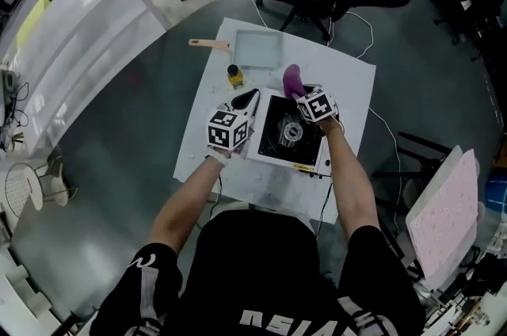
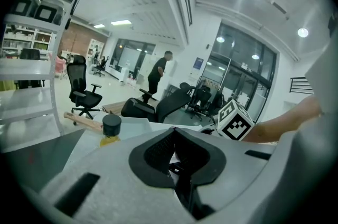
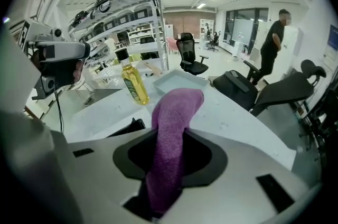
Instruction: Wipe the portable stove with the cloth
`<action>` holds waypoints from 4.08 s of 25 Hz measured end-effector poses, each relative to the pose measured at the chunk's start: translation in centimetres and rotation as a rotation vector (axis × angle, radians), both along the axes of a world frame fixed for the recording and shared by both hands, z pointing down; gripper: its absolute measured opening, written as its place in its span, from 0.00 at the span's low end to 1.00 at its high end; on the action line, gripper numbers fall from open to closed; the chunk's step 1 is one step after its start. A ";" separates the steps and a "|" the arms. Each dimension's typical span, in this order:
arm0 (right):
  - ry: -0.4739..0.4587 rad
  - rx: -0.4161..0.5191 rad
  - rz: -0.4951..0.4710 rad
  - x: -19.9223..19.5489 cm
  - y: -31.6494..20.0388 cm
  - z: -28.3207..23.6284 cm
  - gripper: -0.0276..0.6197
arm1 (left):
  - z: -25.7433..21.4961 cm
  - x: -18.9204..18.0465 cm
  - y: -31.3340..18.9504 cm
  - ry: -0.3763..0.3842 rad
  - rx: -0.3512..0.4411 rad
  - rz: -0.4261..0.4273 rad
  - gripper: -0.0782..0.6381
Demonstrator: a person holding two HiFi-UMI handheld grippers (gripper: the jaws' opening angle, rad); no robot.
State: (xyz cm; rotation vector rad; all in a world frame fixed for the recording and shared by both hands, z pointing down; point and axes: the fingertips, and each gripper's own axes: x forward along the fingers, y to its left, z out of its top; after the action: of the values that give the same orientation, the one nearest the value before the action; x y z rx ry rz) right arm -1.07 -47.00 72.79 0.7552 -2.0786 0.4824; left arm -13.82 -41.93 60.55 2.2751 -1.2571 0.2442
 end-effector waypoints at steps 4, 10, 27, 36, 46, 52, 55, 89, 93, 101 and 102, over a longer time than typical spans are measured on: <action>-0.010 -0.010 -0.037 -3.7 0.0 0.3 0.22 | 0.0 -2.3 -0.1 -0.004 0.000 -0.018 0.12; -0.012 -0.015 -0.050 -7.3 0.1 0.6 0.22 | 0.0 -5.8 0.3 -0.005 -0.003 -0.043 0.12; -0.074 -0.090 0.152 -12.3 3.8 0.8 0.22 | 0.2 -9.6 1.7 0.034 0.002 -0.021 0.12; -0.052 -0.145 0.188 -12.7 8.1 2.0 0.22 | 0.5 -10.9 2.9 0.037 0.004 -0.023 0.12; -0.092 -0.196 0.142 -13.0 14.5 2.0 0.22 | 0.3 -8.7 6.8 0.029 0.006 -0.061 0.12; -0.017 -0.124 0.023 -13.7 17.1 1.3 0.22 | 0.9 -7.8 10.9 0.012 -0.004 -0.103 0.12; -0.039 -0.139 0.035 -13.8 18.3 0.9 0.22 | 0.9 -7.6 13.0 0.009 -0.008 -0.124 0.12; -0.211 -0.172 0.137 -7.8 32.9 3.2 0.22 | 0.5 -3.9 27.3 -0.046 0.013 -0.147 0.12; -0.212 -0.158 0.213 -4.0 33.3 3.2 0.22 | 0.5 -0.9 27.6 -0.039 0.020 -0.092 0.12; -0.207 -0.143 0.373 5.0 34.6 3.4 0.22 | 0.5 6.0 28.1 -0.026 0.029 0.023 0.12; -0.208 -0.141 0.394 6.2 34.7 3.4 0.22 | 0.5 7.0 28.2 -0.024 0.030 0.037 0.12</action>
State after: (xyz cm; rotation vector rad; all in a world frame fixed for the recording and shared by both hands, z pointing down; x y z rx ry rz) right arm 5.12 -12.27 76.18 1.0725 -2.0588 0.9493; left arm -6.84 -13.73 61.09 2.3291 -1.2389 0.2690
